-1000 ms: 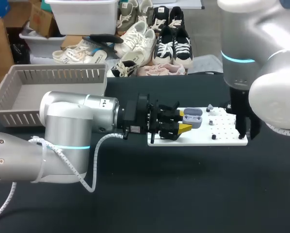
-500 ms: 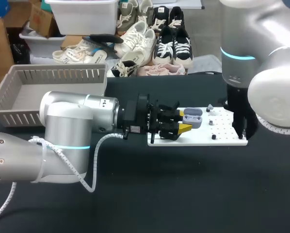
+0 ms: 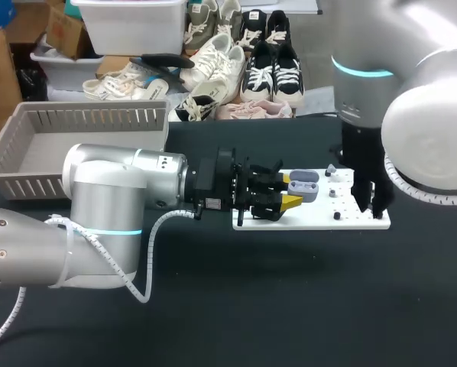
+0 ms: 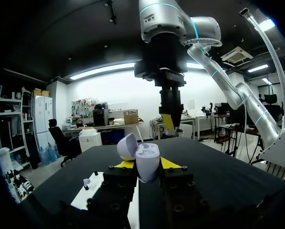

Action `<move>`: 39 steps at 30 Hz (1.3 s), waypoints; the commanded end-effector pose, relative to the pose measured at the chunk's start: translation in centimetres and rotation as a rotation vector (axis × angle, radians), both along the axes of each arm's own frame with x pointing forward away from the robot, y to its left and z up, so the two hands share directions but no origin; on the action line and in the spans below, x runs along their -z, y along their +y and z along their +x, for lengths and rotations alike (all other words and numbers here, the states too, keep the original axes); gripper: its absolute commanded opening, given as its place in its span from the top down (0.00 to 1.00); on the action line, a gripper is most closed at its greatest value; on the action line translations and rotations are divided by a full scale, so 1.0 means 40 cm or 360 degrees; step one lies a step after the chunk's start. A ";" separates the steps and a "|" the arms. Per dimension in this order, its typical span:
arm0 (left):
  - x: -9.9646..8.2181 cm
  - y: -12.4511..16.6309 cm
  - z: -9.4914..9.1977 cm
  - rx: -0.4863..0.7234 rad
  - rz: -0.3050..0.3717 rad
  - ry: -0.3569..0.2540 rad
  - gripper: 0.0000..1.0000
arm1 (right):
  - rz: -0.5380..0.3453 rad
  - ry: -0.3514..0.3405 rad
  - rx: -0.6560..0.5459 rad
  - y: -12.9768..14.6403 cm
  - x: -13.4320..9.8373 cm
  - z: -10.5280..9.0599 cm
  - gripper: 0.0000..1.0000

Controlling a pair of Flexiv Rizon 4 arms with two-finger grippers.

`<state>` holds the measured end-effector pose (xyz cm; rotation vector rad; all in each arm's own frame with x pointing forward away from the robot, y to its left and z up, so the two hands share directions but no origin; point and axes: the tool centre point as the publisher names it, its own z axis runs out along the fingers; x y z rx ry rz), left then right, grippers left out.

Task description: Pick up each earbud case from the left stands, insert the matching earbuds, close the lid, and place the case in the box.

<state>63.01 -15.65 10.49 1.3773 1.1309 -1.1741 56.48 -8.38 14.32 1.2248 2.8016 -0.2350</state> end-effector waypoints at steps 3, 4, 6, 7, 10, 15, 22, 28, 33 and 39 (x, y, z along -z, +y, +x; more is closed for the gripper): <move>0.000 -0.002 0.000 -0.0004 0.0001 -0.0001 1.00 | -0.0008 0.0010 -0.0065 0.069 -0.035 -0.006 1.00; 0.000 -0.002 0.000 -0.0004 0.0001 -0.0001 1.00 | -0.0008 0.0015 -0.0081 0.081 -0.040 -0.005 1.00; 0.000 -0.002 0.000 -0.0004 0.0001 -0.0001 1.00 | -0.0016 0.0024 -0.0104 0.100 -0.046 0.001 1.00; 0.000 -0.002 0.000 -0.0004 0.0001 -0.0001 1.00 | -0.0010 0.0042 -0.0122 0.109 -0.049 0.004 1.00; 0.000 -0.002 0.000 -0.0004 0.0001 -0.0001 1.00 | -0.0016 0.0078 -0.0163 0.134 -0.053 0.014 1.00; 0.000 -0.002 0.000 -0.0004 0.0001 -0.0001 1.00 | -0.0035 0.0125 -0.0228 0.169 -0.063 0.025 1.00; 0.000 -0.002 0.000 -0.0004 0.0001 -0.0001 1.00 | -0.0048 0.0145 -0.0240 0.189 -0.066 0.060 1.00; 0.000 -0.002 0.000 -0.0004 0.0001 -0.0001 1.00 | -0.0057 0.0142 -0.0240 0.197 -0.065 0.079 1.00; 0.000 -0.002 0.000 -0.0004 0.0001 -0.0001 1.00 | -0.0056 0.0130 -0.0242 0.197 -0.058 0.094 1.00; 0.000 -0.002 0.000 -0.0004 0.0001 -0.0001 1.00 | -0.0045 0.0116 -0.0254 0.199 -0.052 0.106 1.00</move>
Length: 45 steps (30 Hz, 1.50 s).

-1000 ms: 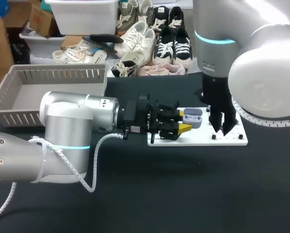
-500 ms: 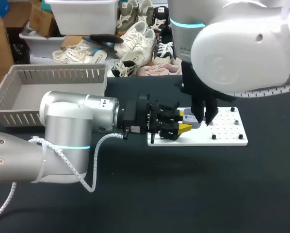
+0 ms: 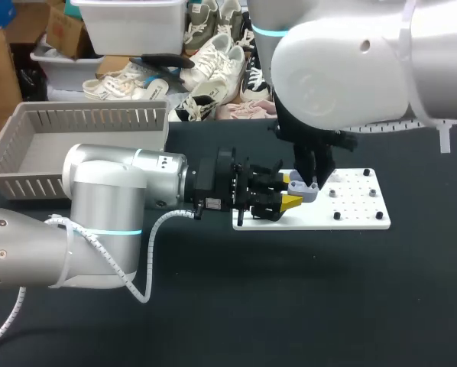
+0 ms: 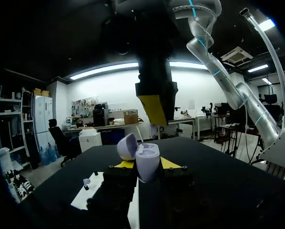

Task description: Pick up each earbud case from the left stands, insert the matching earbuds, close the lid, and place the case in the box.

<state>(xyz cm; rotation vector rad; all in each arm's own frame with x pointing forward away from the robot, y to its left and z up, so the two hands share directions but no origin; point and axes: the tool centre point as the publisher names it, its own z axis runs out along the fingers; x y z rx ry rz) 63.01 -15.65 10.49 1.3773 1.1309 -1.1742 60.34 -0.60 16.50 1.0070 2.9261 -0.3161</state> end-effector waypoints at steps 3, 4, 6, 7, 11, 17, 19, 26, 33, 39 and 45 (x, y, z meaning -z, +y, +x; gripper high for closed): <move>0.000 -0.002 0.000 -0.0004 0.0001 -0.0001 1.00 | 0.0025 -0.0020 -0.0035 0.010 0.004 0.013 1.00; 0.000 -0.002 0.000 -0.0004 0.0001 -0.0001 1.00 | 0.0028 -0.0025 -0.0040 0.012 0.005 0.014 1.00; 0.000 -0.002 0.000 -0.0004 0.0001 -0.0001 1.00 | 0.0042 -0.0038 -0.0056 0.013 0.007 0.017 1.00; 0.000 -0.002 0.000 -0.0004 0.0001 -0.0001 1.00 | 0.0044 -0.0039 -0.0060 0.014 0.008 0.018 1.00; 0.000 -0.002 0.000 -0.0004 0.0001 -0.0001 1.00 | 0.0046 -0.0039 -0.0078 0.016 0.011 0.019 1.00; 0.000 -0.002 0.000 -0.0004 0.0001 -0.0001 1.00 | 0.0037 -0.0038 -0.0101 0.020 0.015 0.014 1.00; 0.000 -0.002 0.000 -0.0004 0.0001 -0.0001 1.00 | 0.0034 -0.0037 -0.0102 0.017 0.017 0.016 1.00; 0.000 -0.002 0.000 -0.0004 0.0001 -0.0001 1.00 | 0.0031 -0.0031 -0.0094 0.013 0.023 0.021 1.00; 0.000 -0.002 0.000 -0.0004 0.0001 -0.0001 1.00 | 0.0031 -0.0021 -0.0099 0.017 0.028 0.027 1.00; 0.000 -0.002 0.000 -0.0004 0.0001 -0.0001 1.00 | 0.0026 -0.0008 -0.0095 0.014 0.038 0.030 1.00; 0.000 -0.002 0.000 -0.0004 0.0001 -0.0001 1.00 | 0.0021 -0.0004 -0.0088 0.010 0.043 0.032 1.00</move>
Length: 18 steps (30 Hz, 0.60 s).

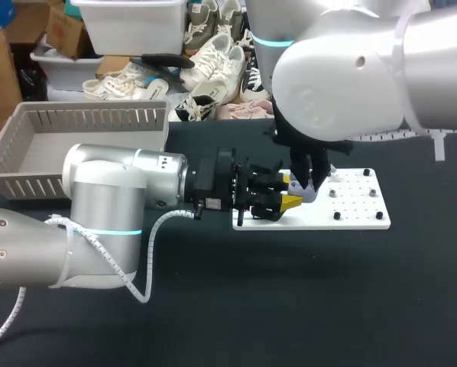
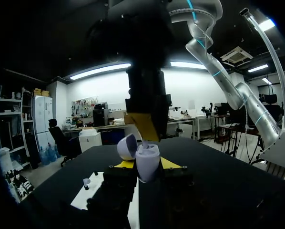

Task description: Pick up each earbud case from the left stands, insert the matching earbuds, close the lid, and place the case in the box.

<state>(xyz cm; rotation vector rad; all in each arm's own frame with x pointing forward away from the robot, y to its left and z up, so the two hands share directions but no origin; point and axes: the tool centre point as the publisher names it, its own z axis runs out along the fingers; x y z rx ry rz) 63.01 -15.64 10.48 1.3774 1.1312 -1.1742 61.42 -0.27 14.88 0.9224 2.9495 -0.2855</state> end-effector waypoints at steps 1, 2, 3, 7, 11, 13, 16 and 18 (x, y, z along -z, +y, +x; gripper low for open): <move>0.000 -0.002 0.000 -0.0004 0.0001 -0.0001 1.00 | -0.0006 0.0007 0.0004 0.001 0.002 0.005 1.00; 0.000 -0.002 0.000 -0.0004 0.0001 -0.0001 1.00 | -0.0006 0.0006 0.0006 0.001 0.002 0.005 1.00; 0.000 -0.002 0.000 -0.0004 0.0001 -0.0001 1.00 | -0.0006 0.0006 0.0007 0.001 0.003 0.005 1.00; 0.000 -0.002 0.000 -0.0004 0.0001 -0.0001 1.00 | -0.0008 0.0009 0.0005 0.001 0.008 0.004 1.00; 0.000 -0.002 0.000 -0.0004 0.0001 -0.0001 1.00 | -0.0006 0.0010 0.0002 0.000 0.011 0.001 1.00; 0.000 -0.002 0.000 -0.0004 0.0001 -0.0001 1.00 | -0.0002 0.0008 0.0001 0.000 0.012 0.000 1.00; 0.000 -0.002 0.000 -0.0004 0.0001 -0.0001 1.00 | 0.0019 -0.0007 0.0007 -0.002 0.011 -0.003 1.00; 0.000 -0.002 0.000 -0.0004 0.0001 -0.0001 1.00 | 0.0023 -0.0007 0.0012 -0.005 0.012 -0.005 1.00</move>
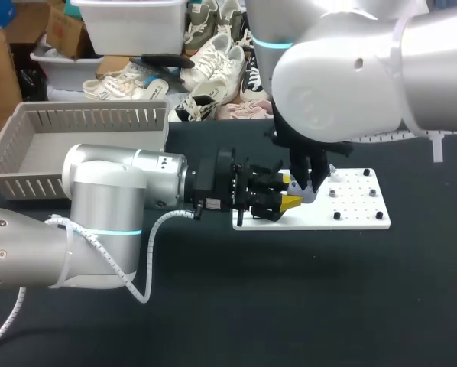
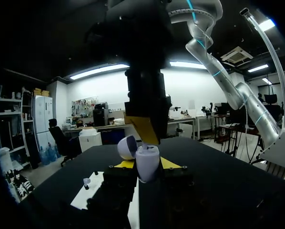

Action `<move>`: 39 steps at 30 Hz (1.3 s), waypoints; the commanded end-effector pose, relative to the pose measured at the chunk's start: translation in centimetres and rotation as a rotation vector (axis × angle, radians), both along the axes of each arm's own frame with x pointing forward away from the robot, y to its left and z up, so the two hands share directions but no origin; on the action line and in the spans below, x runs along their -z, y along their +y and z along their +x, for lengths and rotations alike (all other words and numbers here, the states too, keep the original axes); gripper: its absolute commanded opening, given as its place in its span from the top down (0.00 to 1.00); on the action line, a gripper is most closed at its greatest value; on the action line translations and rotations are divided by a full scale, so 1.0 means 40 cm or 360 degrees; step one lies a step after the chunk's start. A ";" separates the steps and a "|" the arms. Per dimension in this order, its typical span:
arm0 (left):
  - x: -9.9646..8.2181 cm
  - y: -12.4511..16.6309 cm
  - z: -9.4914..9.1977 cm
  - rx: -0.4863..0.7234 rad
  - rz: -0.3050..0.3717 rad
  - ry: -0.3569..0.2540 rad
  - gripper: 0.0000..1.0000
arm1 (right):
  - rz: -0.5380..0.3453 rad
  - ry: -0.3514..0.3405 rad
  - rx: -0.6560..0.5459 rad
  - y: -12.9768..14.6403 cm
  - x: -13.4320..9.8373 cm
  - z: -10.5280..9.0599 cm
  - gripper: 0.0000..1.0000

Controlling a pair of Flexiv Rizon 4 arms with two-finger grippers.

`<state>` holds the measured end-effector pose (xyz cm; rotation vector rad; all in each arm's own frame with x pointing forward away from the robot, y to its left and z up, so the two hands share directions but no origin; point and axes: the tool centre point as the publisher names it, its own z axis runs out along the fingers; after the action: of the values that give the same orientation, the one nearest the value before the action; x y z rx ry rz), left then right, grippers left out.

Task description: Pick up each earbud case from the left stands, insert the matching earbuds, close the lid, and place the case in the box.

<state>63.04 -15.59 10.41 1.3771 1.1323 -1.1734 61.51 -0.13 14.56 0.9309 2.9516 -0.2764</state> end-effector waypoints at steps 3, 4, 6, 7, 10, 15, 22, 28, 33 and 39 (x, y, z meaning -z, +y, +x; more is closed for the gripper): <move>-0.002 -0.003 -0.001 -0.0002 0.0000 -0.0002 1.00 | 0.0018 -0.0009 0.0011 -0.013 0.005 -0.009 1.00; -0.002 -0.003 -0.001 -0.0002 0.0000 -0.0002 1.00 | 0.0019 -0.0009 0.0014 -0.014 0.006 -0.010 1.00; -0.002 -0.003 -0.001 -0.0002 0.0000 -0.0002 1.00 | 0.0020 -0.0009 0.0017 -0.015 0.007 -0.010 1.00; -0.002 -0.003 -0.001 -0.0002 0.0000 -0.0002 1.00 | 0.0021 -0.0009 0.0018 -0.015 0.007 -0.011 1.00; -0.002 -0.003 -0.001 -0.0002 0.0000 -0.0002 1.00 | 0.0027 -0.0018 0.0020 -0.014 0.008 -0.012 1.00; -0.002 -0.003 -0.001 -0.0002 0.0000 -0.0002 1.00 | 0.0048 -0.0042 0.0022 -0.012 0.003 -0.015 0.71; -0.002 -0.003 -0.001 -0.0002 0.0000 -0.0002 1.00 | 0.0068 -0.0068 0.0021 -0.010 -0.008 -0.019 0.62; -0.002 -0.003 -0.001 -0.0002 0.0000 -0.0002 1.00 | 0.0085 -0.0098 0.0018 -0.009 -0.024 -0.030 0.62; -0.002 -0.003 -0.001 -0.0002 0.0000 -0.0002 1.00 | 0.0112 -0.0114 -0.0016 -0.004 -0.044 -0.055 0.60; -0.002 -0.003 -0.001 -0.0002 0.0000 -0.0002 1.00 | 0.0156 -0.0126 -0.0067 0.005 -0.058 -0.086 0.59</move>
<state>63.02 -15.67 10.48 1.3772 1.1310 -1.1741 59.09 0.59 16.67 0.8755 2.9431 -0.1316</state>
